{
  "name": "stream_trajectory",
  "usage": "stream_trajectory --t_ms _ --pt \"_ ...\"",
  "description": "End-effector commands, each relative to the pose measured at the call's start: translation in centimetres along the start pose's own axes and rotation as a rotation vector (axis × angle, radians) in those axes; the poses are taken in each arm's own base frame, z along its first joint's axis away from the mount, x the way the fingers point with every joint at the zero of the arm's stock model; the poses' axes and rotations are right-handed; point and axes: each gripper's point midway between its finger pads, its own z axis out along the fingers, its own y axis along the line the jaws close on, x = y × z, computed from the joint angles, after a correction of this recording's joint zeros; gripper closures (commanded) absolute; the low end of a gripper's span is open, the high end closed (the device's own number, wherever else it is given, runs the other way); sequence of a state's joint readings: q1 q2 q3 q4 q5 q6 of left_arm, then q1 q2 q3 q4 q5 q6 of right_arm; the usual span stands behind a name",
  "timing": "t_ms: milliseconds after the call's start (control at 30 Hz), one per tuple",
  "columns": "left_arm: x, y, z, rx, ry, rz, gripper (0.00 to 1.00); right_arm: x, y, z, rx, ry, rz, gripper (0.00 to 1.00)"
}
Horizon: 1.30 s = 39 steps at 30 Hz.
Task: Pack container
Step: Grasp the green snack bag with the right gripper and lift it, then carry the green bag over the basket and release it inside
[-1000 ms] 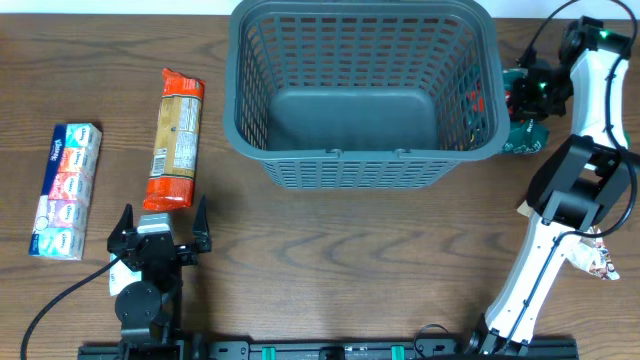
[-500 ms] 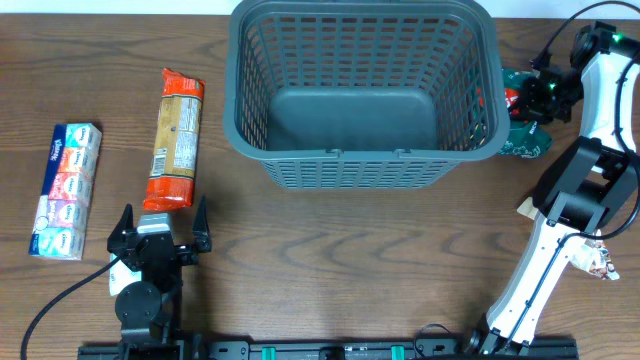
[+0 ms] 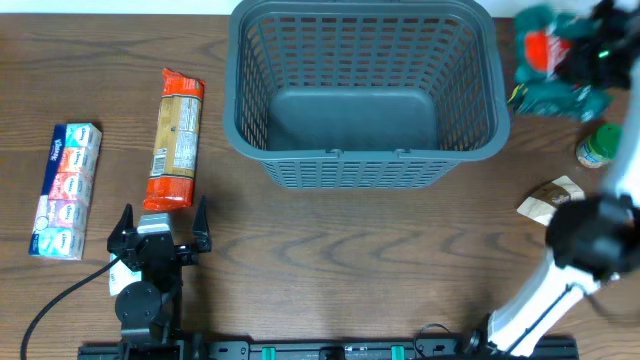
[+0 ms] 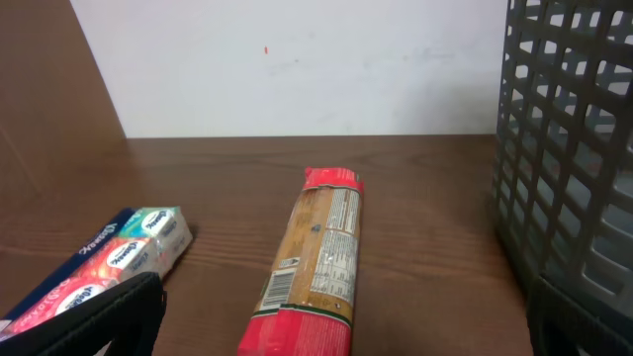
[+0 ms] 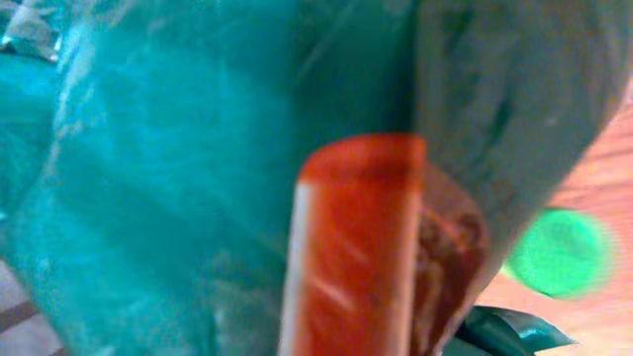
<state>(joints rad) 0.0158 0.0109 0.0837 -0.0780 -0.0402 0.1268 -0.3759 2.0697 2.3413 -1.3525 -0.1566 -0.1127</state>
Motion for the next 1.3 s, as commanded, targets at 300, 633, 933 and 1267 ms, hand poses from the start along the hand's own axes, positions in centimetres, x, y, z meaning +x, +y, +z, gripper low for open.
stream_trajectory --t_ms 300,633,933,1267 --pt "0.3 -0.1 0.1 0.004 -0.001 -0.013 0.01 0.6 8.4 -25.7 -0.047 -0.566 -0.146 0.98" --pt "0.3 -0.1 0.1 0.003 -0.001 -0.013 0.01 5.2 18.2 -26.8 -0.204 -0.506 -0.353 0.99" --pt "0.3 -0.1 0.1 0.004 -0.001 -0.013 0.01 5.4 21.0 -20.6 -0.042 -0.351 -0.294 0.99" --pt "0.3 -0.1 0.1 0.003 -0.001 -0.013 0.01 6.1 23.0 -10.2 0.043 -0.090 -0.298 0.99"
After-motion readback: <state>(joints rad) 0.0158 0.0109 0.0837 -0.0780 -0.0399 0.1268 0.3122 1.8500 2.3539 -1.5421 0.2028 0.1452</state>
